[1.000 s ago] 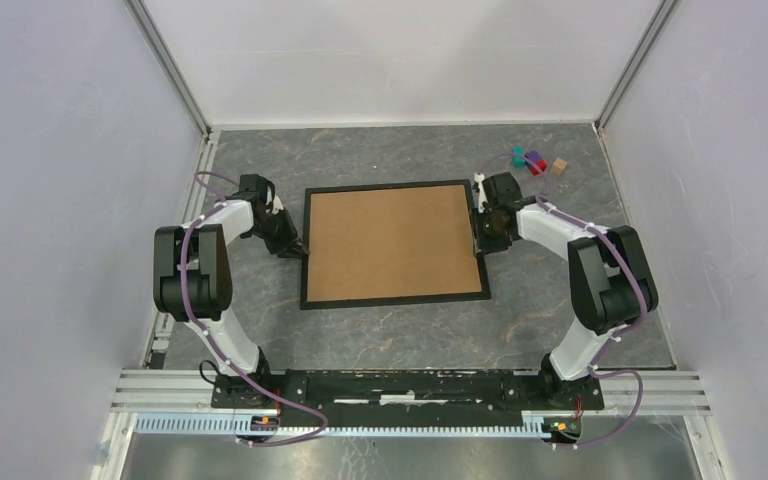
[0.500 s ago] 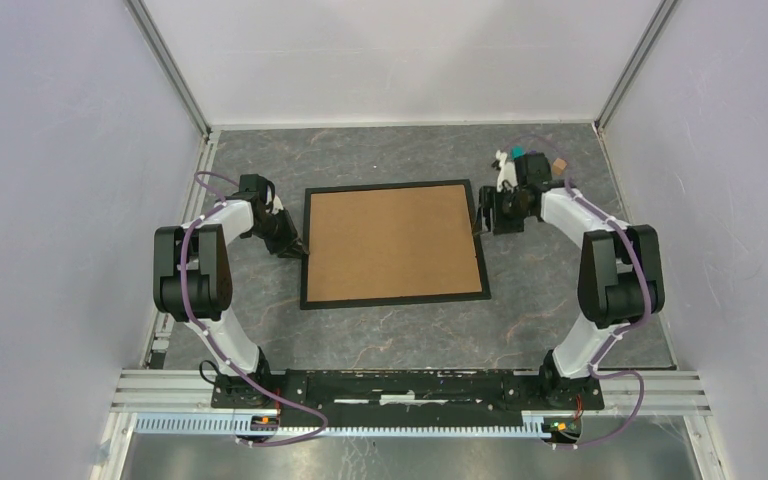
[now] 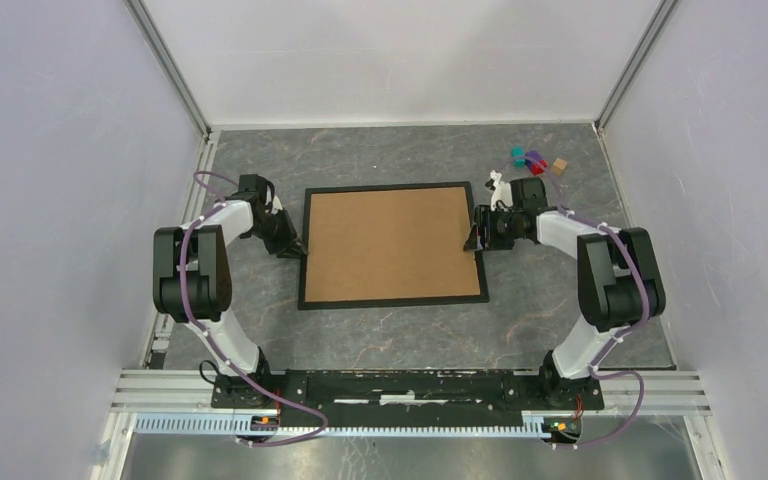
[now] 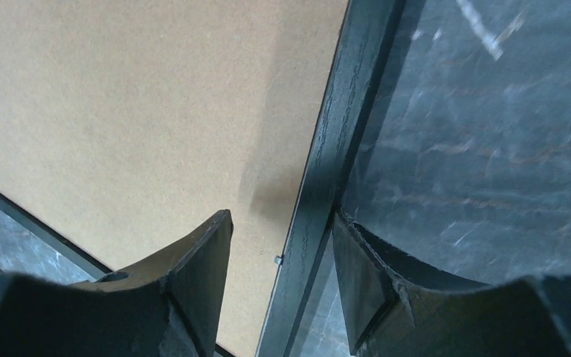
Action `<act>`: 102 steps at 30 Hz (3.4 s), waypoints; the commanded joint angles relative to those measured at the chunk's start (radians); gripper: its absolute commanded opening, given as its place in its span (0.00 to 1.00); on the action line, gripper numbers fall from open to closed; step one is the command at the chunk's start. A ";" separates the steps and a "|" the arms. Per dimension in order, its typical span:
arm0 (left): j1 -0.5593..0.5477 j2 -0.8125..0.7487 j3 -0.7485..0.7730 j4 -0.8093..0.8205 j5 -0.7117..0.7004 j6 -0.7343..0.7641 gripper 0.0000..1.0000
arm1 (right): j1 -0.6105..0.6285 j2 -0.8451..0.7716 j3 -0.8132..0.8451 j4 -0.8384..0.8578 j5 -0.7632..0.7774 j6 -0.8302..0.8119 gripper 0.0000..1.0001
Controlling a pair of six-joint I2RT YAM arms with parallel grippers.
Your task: Put the photo into the frame
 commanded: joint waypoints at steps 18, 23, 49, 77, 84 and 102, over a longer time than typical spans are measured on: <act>-0.083 -0.247 0.016 -0.153 -0.233 0.075 0.53 | -0.123 -0.083 0.026 -0.108 -0.003 -0.003 0.59; -0.089 -0.171 0.053 -0.138 -0.185 0.045 0.63 | -0.130 -0.039 0.034 -0.048 -0.025 0.031 0.53; -0.001 0.044 -0.006 0.005 -0.058 0.020 0.35 | -0.133 0.201 0.203 -0.087 -0.056 0.040 0.37; -0.004 0.050 -0.008 0.010 -0.029 0.019 0.30 | -0.063 0.306 0.238 -0.214 0.209 0.019 0.30; -0.009 0.050 -0.009 0.010 -0.029 0.021 0.30 | -0.011 0.349 0.262 -0.223 0.298 0.014 0.27; -0.019 0.030 -0.021 0.010 -0.028 0.023 0.29 | 0.047 0.174 0.287 -0.177 0.048 0.064 0.53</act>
